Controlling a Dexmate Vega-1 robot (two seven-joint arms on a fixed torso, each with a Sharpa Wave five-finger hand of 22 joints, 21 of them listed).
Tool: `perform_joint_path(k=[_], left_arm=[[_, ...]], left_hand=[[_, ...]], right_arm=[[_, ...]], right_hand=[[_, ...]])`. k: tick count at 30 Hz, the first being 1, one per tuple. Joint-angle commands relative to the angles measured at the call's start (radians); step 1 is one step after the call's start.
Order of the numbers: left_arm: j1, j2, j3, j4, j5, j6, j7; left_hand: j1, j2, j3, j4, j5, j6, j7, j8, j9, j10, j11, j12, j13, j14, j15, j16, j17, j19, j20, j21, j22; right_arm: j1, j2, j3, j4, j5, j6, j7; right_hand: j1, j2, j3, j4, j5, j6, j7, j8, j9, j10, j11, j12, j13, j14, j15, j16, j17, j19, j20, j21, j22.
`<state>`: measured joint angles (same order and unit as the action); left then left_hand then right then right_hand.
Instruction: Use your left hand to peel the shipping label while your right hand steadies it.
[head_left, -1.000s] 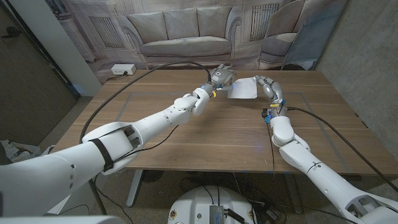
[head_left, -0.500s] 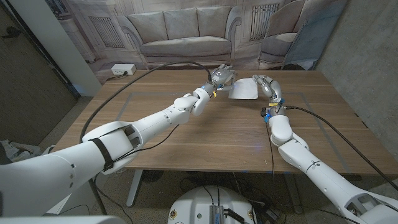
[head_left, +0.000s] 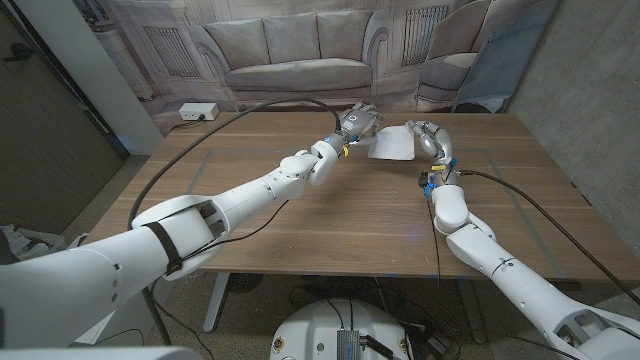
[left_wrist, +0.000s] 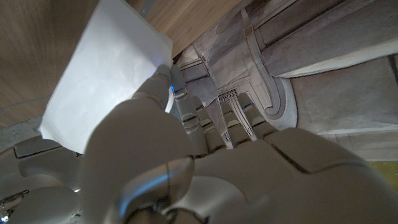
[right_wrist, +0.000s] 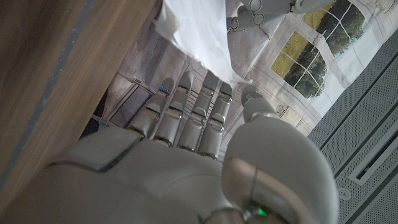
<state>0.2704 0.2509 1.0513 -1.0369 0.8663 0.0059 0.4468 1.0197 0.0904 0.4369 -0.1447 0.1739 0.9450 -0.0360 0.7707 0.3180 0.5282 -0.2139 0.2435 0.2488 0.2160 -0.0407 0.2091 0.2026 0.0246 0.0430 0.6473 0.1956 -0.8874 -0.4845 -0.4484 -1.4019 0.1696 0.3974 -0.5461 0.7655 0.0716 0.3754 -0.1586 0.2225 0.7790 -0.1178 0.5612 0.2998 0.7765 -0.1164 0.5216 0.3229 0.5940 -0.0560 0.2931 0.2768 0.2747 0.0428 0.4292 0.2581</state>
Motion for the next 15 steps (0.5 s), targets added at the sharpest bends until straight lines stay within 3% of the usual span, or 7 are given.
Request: perform_joint_path(k=[1,5,9,15], left_arm=[[0.014,0.000,-0.008,-0.016,0.000,0.028,0.001],[0.020,-0.003,-0.013,-0.013,-0.003,0.035,0.015],[0.025,-0.002,-0.015,-0.027,-0.004,0.050,0.010],[0.023,-0.002,-0.008,-0.034,0.004,0.056,-0.003]], left_hand=[[-0.004,0.002,0.018,0.009,0.006,0.010,0.002,0.092,0.022,0.013,-0.001,-0.003,0.005,0.005,-0.139,-0.001,0.002,-0.001,0.003,0.006,0.000],[-0.006,0.001,0.021,0.009,0.006,0.007,0.005,0.095,0.026,0.015,-0.001,-0.003,0.005,0.006,-0.137,-0.001,0.002,0.000,0.003,0.008,0.000],[-0.008,0.002,0.026,0.009,0.005,-0.002,0.015,0.097,0.031,0.017,-0.001,-0.004,0.006,0.009,-0.134,0.000,0.001,0.002,0.005,0.010,0.000],[-0.009,0.002,0.031,0.009,0.005,-0.002,0.015,0.100,0.034,0.022,-0.001,-0.003,0.007,0.011,-0.133,-0.001,0.001,0.004,0.006,0.012,0.000]], right_arm=[[0.000,-0.002,-0.003,0.012,0.013,0.027,0.003],[-0.002,-0.003,-0.003,0.010,0.014,0.028,0.000],[-0.002,-0.004,-0.005,0.006,0.006,0.026,-0.008],[-0.005,-0.009,-0.007,-0.006,-0.005,0.012,-0.023]], right_hand=[[-0.009,-0.006,-0.003,0.010,0.004,-0.008,0.008,0.011,0.007,-0.006,0.005,0.005,0.007,0.011,-0.145,0.001,0.008,-0.004,0.005,0.005,0.006],[-0.010,0.001,-0.002,0.014,0.006,-0.015,0.009,0.011,0.005,-0.010,0.008,0.006,0.010,0.010,-0.148,0.000,0.011,-0.007,0.005,0.007,0.006],[0.009,0.007,0.007,0.006,0.009,-0.014,0.010,0.015,0.004,-0.010,0.008,0.008,0.013,0.013,-0.146,-0.003,0.011,-0.006,0.003,0.011,0.007],[0.044,0.010,0.021,-0.007,0.014,0.015,-0.006,0.037,0.005,0.013,-0.007,0.021,0.020,0.034,-0.159,-0.003,0.012,-0.003,0.000,0.019,0.008]])
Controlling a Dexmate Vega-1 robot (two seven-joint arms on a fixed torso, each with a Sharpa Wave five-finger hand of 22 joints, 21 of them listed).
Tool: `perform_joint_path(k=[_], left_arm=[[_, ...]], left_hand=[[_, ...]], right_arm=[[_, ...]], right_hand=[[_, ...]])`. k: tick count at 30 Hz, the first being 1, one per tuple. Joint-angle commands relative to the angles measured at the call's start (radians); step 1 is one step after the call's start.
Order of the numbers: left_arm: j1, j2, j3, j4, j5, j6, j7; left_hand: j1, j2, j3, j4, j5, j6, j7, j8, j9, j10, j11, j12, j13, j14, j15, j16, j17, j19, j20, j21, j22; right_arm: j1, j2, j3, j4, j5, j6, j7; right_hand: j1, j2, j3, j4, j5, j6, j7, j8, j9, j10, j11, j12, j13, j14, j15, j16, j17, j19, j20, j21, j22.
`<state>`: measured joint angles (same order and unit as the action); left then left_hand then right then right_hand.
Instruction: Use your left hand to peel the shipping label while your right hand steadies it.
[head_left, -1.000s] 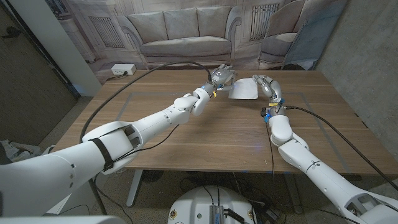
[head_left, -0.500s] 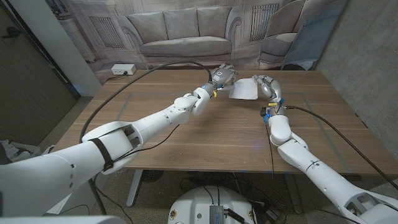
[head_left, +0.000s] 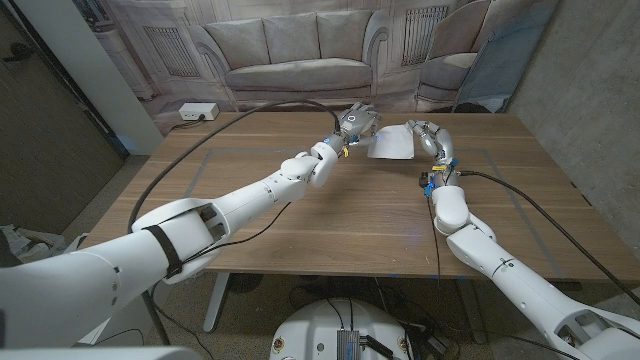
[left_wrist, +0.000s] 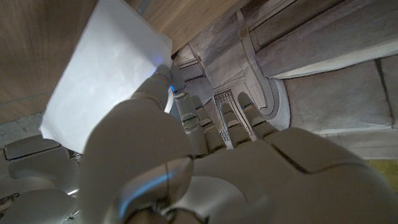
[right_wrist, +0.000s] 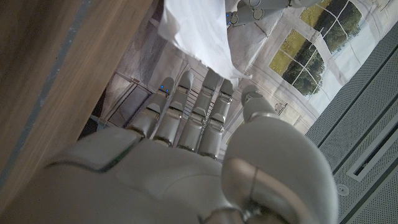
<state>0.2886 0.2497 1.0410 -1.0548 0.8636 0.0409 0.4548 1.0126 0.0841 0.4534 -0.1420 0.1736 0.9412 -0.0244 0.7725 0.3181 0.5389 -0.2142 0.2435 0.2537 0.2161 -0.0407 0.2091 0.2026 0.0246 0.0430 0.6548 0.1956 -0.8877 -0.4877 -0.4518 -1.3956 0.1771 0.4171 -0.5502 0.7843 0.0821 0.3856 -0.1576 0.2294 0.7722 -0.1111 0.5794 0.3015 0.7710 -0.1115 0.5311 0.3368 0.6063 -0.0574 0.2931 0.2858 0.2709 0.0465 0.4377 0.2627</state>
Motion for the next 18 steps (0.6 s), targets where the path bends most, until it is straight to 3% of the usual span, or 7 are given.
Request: perform_joint_path(k=[1,6,12,16,18], left_arm=[[0.005,-0.003,-0.002,-0.009,-0.004,0.006,-0.003],[0.006,-0.003,-0.002,-0.020,0.000,0.020,-0.011],[0.009,0.000,-0.007,-0.024,-0.012,0.008,-0.015],[0.011,-0.001,-0.006,-0.024,-0.008,0.011,-0.008],[0.010,0.002,-0.002,-0.031,0.000,0.020,-0.020]], left_hand=[[-0.002,0.008,0.015,0.006,0.005,0.000,0.006,0.098,0.036,0.012,0.000,-0.003,0.002,0.011,-0.134,-0.001,0.001,0.005,0.006,0.006,0.000],[-0.004,0.007,0.020,0.005,0.005,-0.004,0.005,0.101,0.040,0.014,0.000,-0.003,0.003,0.012,-0.130,-0.001,0.001,0.006,0.006,0.008,0.001],[-0.008,0.007,0.025,0.006,0.005,-0.006,0.004,0.101,0.039,0.011,0.000,-0.005,0.005,0.012,-0.130,-0.002,0.001,0.006,0.005,0.009,0.001],[-0.010,0.007,0.027,0.007,0.005,-0.008,0.004,0.103,0.041,0.009,0.000,-0.007,0.005,0.012,-0.130,-0.003,0.002,0.006,0.006,0.010,0.001],[-0.011,0.007,0.028,0.007,0.005,-0.011,0.004,0.103,0.043,0.009,0.000,-0.007,0.005,0.012,-0.130,-0.003,0.002,0.006,0.006,0.011,0.001]], right_arm=[[-0.005,-0.007,-0.004,-0.012,-0.012,-0.006,-0.016],[-0.007,-0.009,-0.005,-0.018,-0.017,-0.016,-0.026],[-0.010,-0.009,-0.005,-0.024,-0.026,-0.018,-0.043],[-0.013,-0.004,-0.003,-0.026,-0.034,-0.017,-0.066],[-0.015,-0.004,-0.003,-0.026,-0.033,-0.014,-0.069]], right_hand=[[0.026,0.000,0.011,-0.007,0.007,0.021,-0.010,0.020,0.004,0.020,-0.011,0.013,0.007,0.022,-0.158,-0.004,0.003,0.001,-0.004,0.012,0.004],[0.030,-0.015,0.008,-0.008,0.008,0.009,-0.008,0.022,0.004,0.016,-0.014,0.014,0.012,0.019,-0.156,-0.011,0.002,-0.001,-0.004,0.015,0.005],[0.084,0.000,0.030,-0.020,0.017,0.016,-0.019,0.034,-0.001,0.029,-0.029,0.023,0.020,0.034,-0.168,-0.012,0.006,-0.002,-0.010,0.023,0.006],[0.181,0.027,0.044,-0.024,0.012,0.085,-0.028,0.075,-0.014,0.071,-0.048,0.044,0.033,0.066,-0.174,0.016,0.040,0.005,-0.029,0.044,0.010],[0.195,0.034,0.042,-0.020,0.008,0.094,-0.028,0.081,-0.018,0.082,-0.045,0.050,0.037,0.075,-0.175,0.025,0.049,0.009,-0.034,0.050,0.011]])
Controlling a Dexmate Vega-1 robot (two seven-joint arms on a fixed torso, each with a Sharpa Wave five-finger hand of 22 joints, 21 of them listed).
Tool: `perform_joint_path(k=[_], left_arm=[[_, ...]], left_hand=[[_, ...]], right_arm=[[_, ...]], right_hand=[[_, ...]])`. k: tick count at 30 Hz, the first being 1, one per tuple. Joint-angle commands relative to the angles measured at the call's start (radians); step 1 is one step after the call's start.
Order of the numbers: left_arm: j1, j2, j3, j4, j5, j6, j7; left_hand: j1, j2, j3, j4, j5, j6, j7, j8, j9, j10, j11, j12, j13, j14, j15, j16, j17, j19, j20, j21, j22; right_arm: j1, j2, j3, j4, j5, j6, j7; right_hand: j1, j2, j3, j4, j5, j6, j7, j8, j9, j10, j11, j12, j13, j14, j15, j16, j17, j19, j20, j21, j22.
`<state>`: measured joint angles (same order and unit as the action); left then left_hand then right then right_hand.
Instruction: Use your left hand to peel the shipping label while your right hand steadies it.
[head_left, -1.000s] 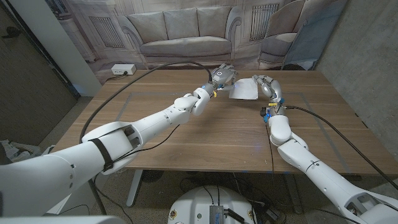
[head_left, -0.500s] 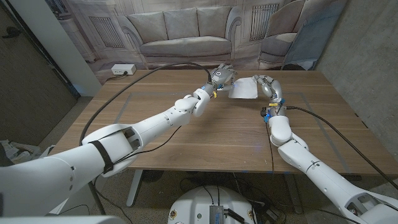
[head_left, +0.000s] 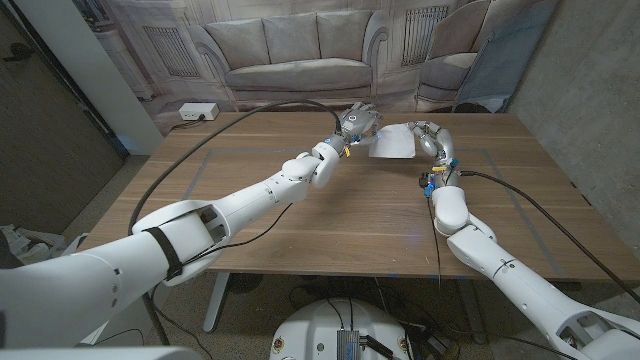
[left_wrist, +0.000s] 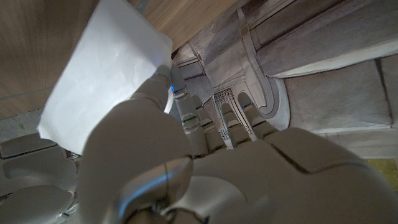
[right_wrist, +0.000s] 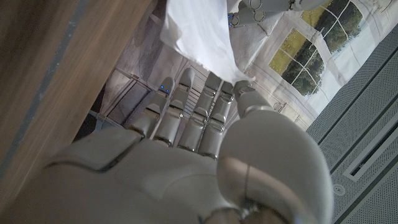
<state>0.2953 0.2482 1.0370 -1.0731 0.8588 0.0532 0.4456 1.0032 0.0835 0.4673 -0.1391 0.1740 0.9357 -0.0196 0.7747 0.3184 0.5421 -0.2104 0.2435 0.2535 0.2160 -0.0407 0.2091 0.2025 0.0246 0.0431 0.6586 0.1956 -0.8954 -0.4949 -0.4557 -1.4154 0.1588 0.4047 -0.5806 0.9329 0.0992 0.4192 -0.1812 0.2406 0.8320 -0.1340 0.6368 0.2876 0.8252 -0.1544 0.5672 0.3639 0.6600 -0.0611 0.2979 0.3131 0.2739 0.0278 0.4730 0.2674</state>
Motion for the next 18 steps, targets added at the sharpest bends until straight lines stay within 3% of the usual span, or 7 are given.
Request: perform_joint_path(k=[1,9,14,18], left_arm=[[0.005,0.000,-0.001,-0.007,-0.002,0.002,-0.003],[0.004,-0.004,0.007,-0.008,0.008,0.011,-0.014],[0.010,-0.014,0.008,0.007,0.014,0.019,0.022],[0.014,-0.016,0.005,0.005,0.011,0.022,0.028]], left_hand=[[-0.002,0.008,0.014,0.004,0.005,-0.004,-0.001,0.101,0.042,0.006,-0.004,-0.007,0.006,0.012,-0.130,-0.003,0.002,0.006,0.006,0.007,0.001],[-0.008,0.008,0.020,0.006,0.005,-0.008,-0.001,0.101,0.038,0.001,-0.003,-0.009,0.007,0.008,-0.128,-0.005,0.003,0.005,0.008,0.009,0.001],[-0.013,0.008,0.024,0.008,0.005,-0.007,-0.011,0.097,0.029,-0.001,-0.003,-0.010,0.009,0.009,-0.128,-0.005,0.003,0.005,0.008,0.011,0.001],[-0.031,-0.008,0.019,0.012,0.002,-0.026,-0.042,0.081,0.005,-0.015,-0.001,-0.014,0.011,0.011,-0.122,-0.005,0.005,0.002,0.012,0.013,0.001]], right_arm=[[-0.008,0.004,0.001,-0.005,-0.013,0.002,-0.040],[-0.015,-0.004,0.001,-0.018,-0.017,0.004,-0.050],[-0.024,-0.008,0.003,-0.038,-0.026,-0.008,-0.072],[-0.032,-0.017,0.004,-0.065,-0.037,-0.033,-0.086]], right_hand=[[0.051,0.018,0.007,0.005,-0.005,0.034,-0.005,0.025,-0.005,0.034,0.000,0.017,0.012,0.025,-0.171,0.023,0.026,0.006,-0.017,0.017,0.007],[0.071,0.023,-0.004,0.014,-0.016,0.058,0.018,0.040,-0.013,0.067,0.012,0.033,0.022,0.040,-0.173,0.039,0.046,0.005,-0.022,0.029,0.011],[0.090,0.027,-0.016,0.017,-0.016,0.061,0.028,0.058,0.001,0.088,0.008,0.045,0.033,0.067,-0.178,0.058,0.065,0.004,-0.043,0.040,0.013],[0.104,0.026,-0.029,0.019,-0.014,0.051,0.038,0.069,0.015,0.096,0.004,0.051,0.043,0.079,-0.178,0.070,0.081,-0.005,-0.066,0.045,0.015]])
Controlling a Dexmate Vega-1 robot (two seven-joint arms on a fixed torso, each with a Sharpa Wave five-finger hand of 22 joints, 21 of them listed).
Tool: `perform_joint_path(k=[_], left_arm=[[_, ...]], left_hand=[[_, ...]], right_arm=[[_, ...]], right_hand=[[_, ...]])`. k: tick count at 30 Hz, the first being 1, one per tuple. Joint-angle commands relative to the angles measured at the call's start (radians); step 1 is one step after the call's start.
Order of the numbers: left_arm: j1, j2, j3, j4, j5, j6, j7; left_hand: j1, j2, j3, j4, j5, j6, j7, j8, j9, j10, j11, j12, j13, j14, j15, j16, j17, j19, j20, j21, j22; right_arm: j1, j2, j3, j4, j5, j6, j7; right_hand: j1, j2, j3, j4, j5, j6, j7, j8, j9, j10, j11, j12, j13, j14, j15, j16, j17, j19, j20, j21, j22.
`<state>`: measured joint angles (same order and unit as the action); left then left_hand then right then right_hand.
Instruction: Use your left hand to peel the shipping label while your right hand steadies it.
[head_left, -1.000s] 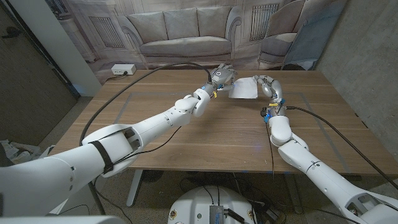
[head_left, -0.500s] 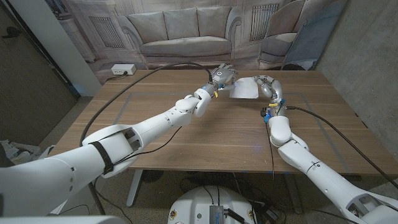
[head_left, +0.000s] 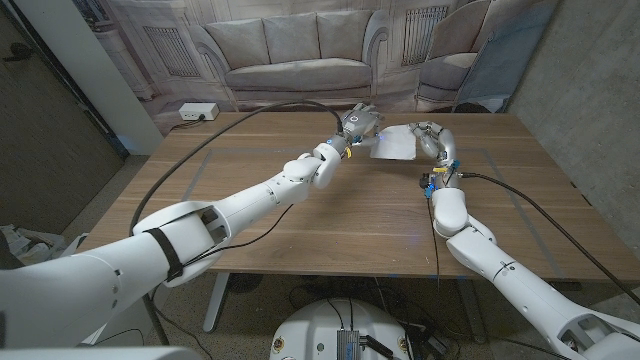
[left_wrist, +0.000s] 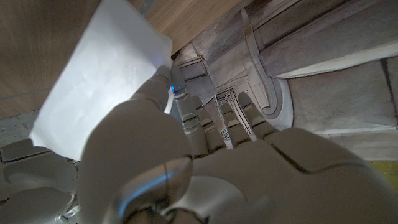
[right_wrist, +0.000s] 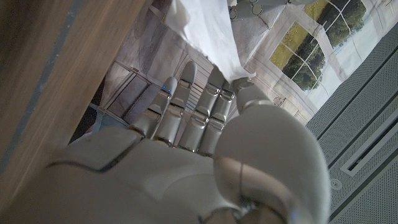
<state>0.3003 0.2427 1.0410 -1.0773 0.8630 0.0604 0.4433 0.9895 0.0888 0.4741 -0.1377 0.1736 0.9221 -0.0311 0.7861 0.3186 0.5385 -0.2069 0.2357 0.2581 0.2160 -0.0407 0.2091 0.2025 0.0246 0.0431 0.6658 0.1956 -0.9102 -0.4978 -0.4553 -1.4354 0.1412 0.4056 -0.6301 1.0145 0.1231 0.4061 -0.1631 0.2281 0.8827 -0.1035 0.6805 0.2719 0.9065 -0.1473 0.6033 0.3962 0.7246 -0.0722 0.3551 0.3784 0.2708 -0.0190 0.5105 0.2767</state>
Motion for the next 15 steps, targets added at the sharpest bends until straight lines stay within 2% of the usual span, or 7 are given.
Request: perform_joint_path(k=[1,7,9,10,12,13,15], left_arm=[[0.011,-0.008,0.004,-0.005,0.017,0.035,0.020],[0.019,0.003,-0.002,0.003,0.011,0.000,0.085],[0.023,0.009,0.003,-0.015,0.032,0.027,0.080],[0.030,-0.001,-0.012,0.037,0.006,-0.037,0.195],[0.030,0.001,-0.007,0.039,0.020,-0.035,0.220],[0.032,-0.031,-0.017,0.126,0.005,-0.091,0.382],[0.019,-0.052,-0.013,0.195,0.000,-0.144,0.484]], left_hand=[[-0.032,-0.034,0.002,0.013,0.002,-0.042,-0.039,0.053,-0.011,-0.019,-0.004,-0.007,0.009,0.007,-0.119,-0.006,0.005,0.002,0.014,0.008,0.001],[-0.065,-0.096,-0.037,0.013,0.012,-0.142,-0.063,0.009,-0.046,-0.070,-0.002,-0.019,0.015,-0.006,-0.106,-0.009,0.006,-0.006,0.026,0.006,-0.001],[-0.074,-0.109,-0.048,0.014,0.019,-0.201,-0.076,-0.017,-0.059,-0.092,-0.001,-0.023,0.017,-0.010,-0.108,-0.010,0.007,-0.006,0.025,0.007,-0.001],[-0.074,-0.113,-0.051,0.014,0.024,-0.236,-0.084,-0.032,-0.068,-0.113,0.000,-0.027,0.019,-0.014,-0.104,-0.010,0.008,-0.006,0.026,0.007,-0.001],[-0.081,-0.118,-0.058,0.018,0.031,-0.297,-0.099,-0.063,-0.083,-0.128,0.000,-0.024,0.022,-0.018,-0.102,-0.010,0.010,-0.007,0.027,0.006,-0.001],[-0.082,-0.120,-0.060,0.018,0.033,-0.318,-0.112,-0.076,-0.091,-0.144,0.003,-0.026,0.023,-0.018,-0.101,-0.010,0.010,-0.006,0.027,0.006,-0.002],[-0.082,-0.120,-0.063,0.019,0.037,-0.351,-0.169,-0.100,-0.104,-0.157,-0.001,-0.022,0.025,-0.024,-0.097,-0.011,0.010,-0.006,0.026,0.006,-0.002]], right_arm=[[-0.018,-0.017,0.004,-0.049,-0.020,-0.037,-0.037],[-0.023,-0.024,0.001,-0.065,-0.031,-0.055,-0.048],[-0.023,-0.025,0.000,-0.068,-0.030,-0.059,-0.047],[-0.024,-0.027,-0.002,-0.073,-0.035,-0.067,-0.049],[-0.024,-0.030,-0.003,-0.076,-0.035,-0.070,-0.048],[-0.023,-0.030,-0.004,-0.079,-0.038,-0.076,-0.049],[-0.021,-0.031,-0.007,-0.081,-0.042,-0.083,-0.050]], right_hand=[[0.025,0.003,-0.017,0.001,-0.001,0.000,0.007,0.027,0.033,0.013,-0.003,0.015,0.012,0.015,-0.168,0.014,0.017,-0.001,-0.021,0.009,0.006],[0.038,0.004,-0.030,0.003,0.003,-0.001,0.015,0.042,0.050,0.019,-0.002,0.022,0.025,0.019,-0.168,0.021,0.032,-0.006,-0.031,0.017,0.008],[0.043,0.007,-0.032,0.005,0.005,-0.001,0.019,0.046,0.055,0.023,-0.001,0.025,0.029,0.021,-0.168,0.022,0.036,-0.006,-0.029,0.019,0.008],[0.044,0.007,-0.033,0.005,0.006,-0.002,0.017,0.047,0.057,0.022,0.000,0.025,0.030,0.022,-0.168,0.023,0.037,-0.005,-0.030,0.021,0.008],[0.045,0.007,-0.037,0.007,0.007,-0.004,0.016,0.051,0.062,0.027,-0.005,0.028,0.034,0.023,-0.165,0.024,0.040,-0.007,-0.030,0.023,0.009],[0.047,0.009,-0.037,0.007,0.008,-0.002,0.017,0.053,0.063,0.028,-0.004,0.029,0.036,0.023,-0.167,0.023,0.041,-0.007,-0.029,0.024,0.009],[0.050,0.009,-0.040,0.008,0.010,-0.004,0.022,0.056,0.068,0.028,0.004,0.031,0.039,0.025,-0.167,0.023,0.044,-0.009,-0.029,0.026,0.009]])
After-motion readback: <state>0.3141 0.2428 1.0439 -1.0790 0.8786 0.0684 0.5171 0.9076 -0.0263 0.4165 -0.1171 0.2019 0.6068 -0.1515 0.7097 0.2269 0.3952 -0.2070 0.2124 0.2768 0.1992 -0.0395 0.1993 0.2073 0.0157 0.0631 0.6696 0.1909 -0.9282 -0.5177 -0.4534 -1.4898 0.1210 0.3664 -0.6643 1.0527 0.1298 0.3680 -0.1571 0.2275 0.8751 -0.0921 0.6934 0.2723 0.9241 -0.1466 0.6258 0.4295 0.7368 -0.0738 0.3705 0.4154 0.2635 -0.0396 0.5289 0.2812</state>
